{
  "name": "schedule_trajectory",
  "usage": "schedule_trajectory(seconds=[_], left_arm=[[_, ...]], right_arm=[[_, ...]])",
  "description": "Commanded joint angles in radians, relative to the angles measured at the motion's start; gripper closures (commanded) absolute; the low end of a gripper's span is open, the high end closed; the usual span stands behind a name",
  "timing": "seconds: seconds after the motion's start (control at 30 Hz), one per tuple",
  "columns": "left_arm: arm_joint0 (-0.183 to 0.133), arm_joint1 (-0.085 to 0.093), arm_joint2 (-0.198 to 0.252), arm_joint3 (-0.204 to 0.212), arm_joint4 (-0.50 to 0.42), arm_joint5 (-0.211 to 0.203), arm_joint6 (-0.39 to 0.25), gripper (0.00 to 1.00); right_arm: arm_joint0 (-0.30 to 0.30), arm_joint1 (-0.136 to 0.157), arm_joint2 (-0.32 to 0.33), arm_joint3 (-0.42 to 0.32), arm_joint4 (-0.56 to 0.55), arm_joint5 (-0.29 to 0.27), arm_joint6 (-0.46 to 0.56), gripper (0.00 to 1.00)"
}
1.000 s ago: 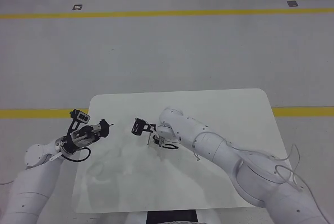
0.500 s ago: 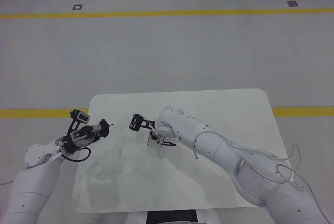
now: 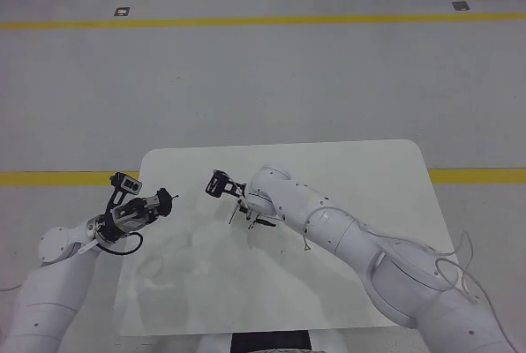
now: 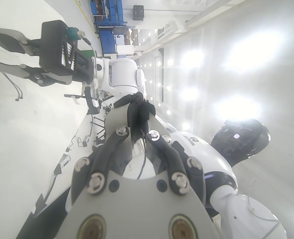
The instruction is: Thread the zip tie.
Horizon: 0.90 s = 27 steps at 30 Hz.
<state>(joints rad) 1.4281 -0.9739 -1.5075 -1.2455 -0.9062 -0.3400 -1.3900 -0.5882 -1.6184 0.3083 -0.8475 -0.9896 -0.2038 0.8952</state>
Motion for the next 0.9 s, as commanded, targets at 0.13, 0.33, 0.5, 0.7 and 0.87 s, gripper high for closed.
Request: schedule_trajectory(seconds=[0.13,0.33,0.5,0.7,0.87], left_arm=[[0.0,0.0,0.0,0.0,0.0,0.0,0.0,1.0],[0.0,0.0,0.0,0.0,0.0,0.0,0.0,1.0],[0.0,0.0,0.0,0.0,0.0,0.0,0.0,1.0],[0.0,0.0,0.0,0.0,0.0,0.0,0.0,1.0],[0.0,0.0,0.0,0.0,0.0,0.0,0.0,1.0]], right_arm=[[-0.007,-0.005,0.02,0.001,-0.017,0.01,0.017,0.68],[-0.011,-0.013,0.035,0.021,-0.032,0.021,0.055,0.73],[-0.014,-0.024,0.046,0.036,-0.044,0.035,0.068,0.78],[-0.015,-0.036,0.055,0.057,-0.055,0.024,0.075,0.82],[-0.016,-0.048,0.062,0.082,-0.063,0.006,0.071,0.81]])
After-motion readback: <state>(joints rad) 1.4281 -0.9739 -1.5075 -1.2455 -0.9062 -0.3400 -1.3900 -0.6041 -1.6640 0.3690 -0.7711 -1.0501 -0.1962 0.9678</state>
